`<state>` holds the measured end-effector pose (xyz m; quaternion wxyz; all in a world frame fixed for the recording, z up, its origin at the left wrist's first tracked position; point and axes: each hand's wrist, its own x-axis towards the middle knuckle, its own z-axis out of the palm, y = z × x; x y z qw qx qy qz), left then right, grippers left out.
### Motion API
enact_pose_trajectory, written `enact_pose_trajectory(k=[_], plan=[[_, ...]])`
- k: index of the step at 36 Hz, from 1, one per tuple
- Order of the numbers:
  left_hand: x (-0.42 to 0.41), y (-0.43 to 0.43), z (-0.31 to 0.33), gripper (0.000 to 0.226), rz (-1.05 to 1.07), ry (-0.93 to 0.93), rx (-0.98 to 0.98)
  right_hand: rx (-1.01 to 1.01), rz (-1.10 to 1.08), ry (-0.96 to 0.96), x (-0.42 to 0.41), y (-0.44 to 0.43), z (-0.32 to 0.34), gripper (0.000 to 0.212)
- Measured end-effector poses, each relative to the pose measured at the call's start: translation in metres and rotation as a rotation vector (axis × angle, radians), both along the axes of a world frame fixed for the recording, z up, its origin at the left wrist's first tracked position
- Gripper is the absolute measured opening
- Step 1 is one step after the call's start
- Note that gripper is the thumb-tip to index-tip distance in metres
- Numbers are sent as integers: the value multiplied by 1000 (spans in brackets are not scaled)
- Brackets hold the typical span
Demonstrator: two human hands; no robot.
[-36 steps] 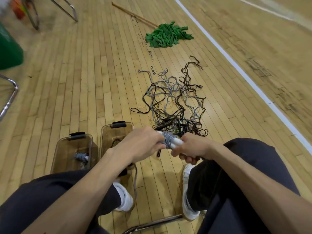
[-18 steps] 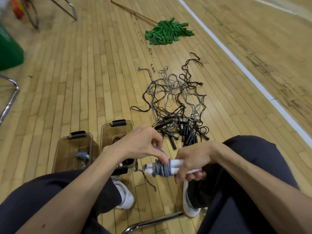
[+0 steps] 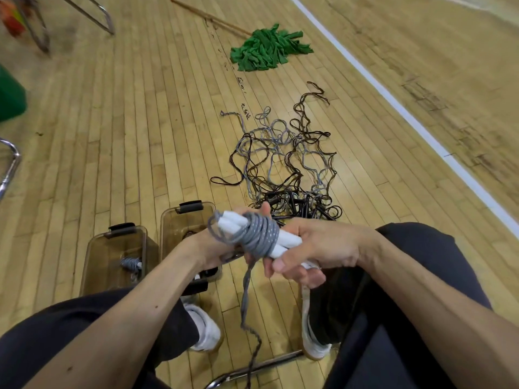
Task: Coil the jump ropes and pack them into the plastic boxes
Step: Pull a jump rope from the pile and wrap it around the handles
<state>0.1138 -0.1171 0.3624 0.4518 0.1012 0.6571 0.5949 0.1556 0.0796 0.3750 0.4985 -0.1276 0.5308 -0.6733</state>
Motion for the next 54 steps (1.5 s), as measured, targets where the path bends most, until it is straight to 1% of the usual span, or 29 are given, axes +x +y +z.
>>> enact_pose_trajectory(k=[1, 3, 5, 7, 9, 11, 13, 15, 18, 21, 25, 29, 34, 37, 39, 43, 46, 49, 50, 52, 54], plan=[[2, -2, -2, 42, 40, -43, -13, -16, -37, -18, -1, 2, 0, 7], [1, 3, 0, 33, 119, -121, 14, -68, -98, -62, -2, 5, 1, 8], [-1, 5, 4, 28, 123, -154, 107, -103, -163, -83, -3, 8, 3, 12], [-1, 5, 5, 30, 122, -171, 161, -93, -260, -86, -5, 10, 5, 11], [2, 7, 2, 35, 90, -191, 153, -58, -378, -93, -7, 11, 8, 11], [7, 11, 0, 42, 70, -273, 138, 15, -469, -82, -9, 11, 10, 9], [10, 14, -4, 49, 62, -300, 97, 112, -507, -61, -10, 9, 9, 9], [11, 15, -6, 49, 67, -298, 63, 194, -519, -28, -10, 7, 6, 5], [7, 13, -7, 42, 72, -257, 1, 327, -566, 21, -11, 7, -1, 12], [8, 15, -7, 33, 36, -209, -84, 470, -616, 92, -12, 7, -8, 14], [10, 20, -9, 22, 6, -202, -145, 560, -668, 117, -14, 5, -15, 16], [7, 18, -7, 17, -33, -137, -227, 622, -740, 132, -16, 6, -19, 14], [8, 15, -2, 16, -94, 31, -337, 720, -754, 182, -19, 10, -26, 12], [9, 13, 3, 20, -139, 225, -428, 816, -763, 206, -22, 11, -31, 13], [11, 11, 8, 19, -188, 381, -475, 854, -740, 215, -23, 12, -32, 13], [12, 4, 19, 20, -310, 592, -571, 920, -609, 221, -21, 7, -33, 16], [10, -4, 24, 26, -355, 765, -627, 884, -494, 167, -19, 6, -31, 13], [8, -10, 29, 37, -285, 926, -577, 833, -258, 114, -16, 8, -28, 14], [8, -13, 32, 40, -255, 963, -550, 787, -159, 90, -14, 5, -26, 13], [6, -16, 35, 46, -194, 993, -482, 659, 11, 27, -8, -2, -23, 11], [5, -17, 35, 50, -135, 976, -421, 564, 142, -5, -2, -8, -20, 15]])
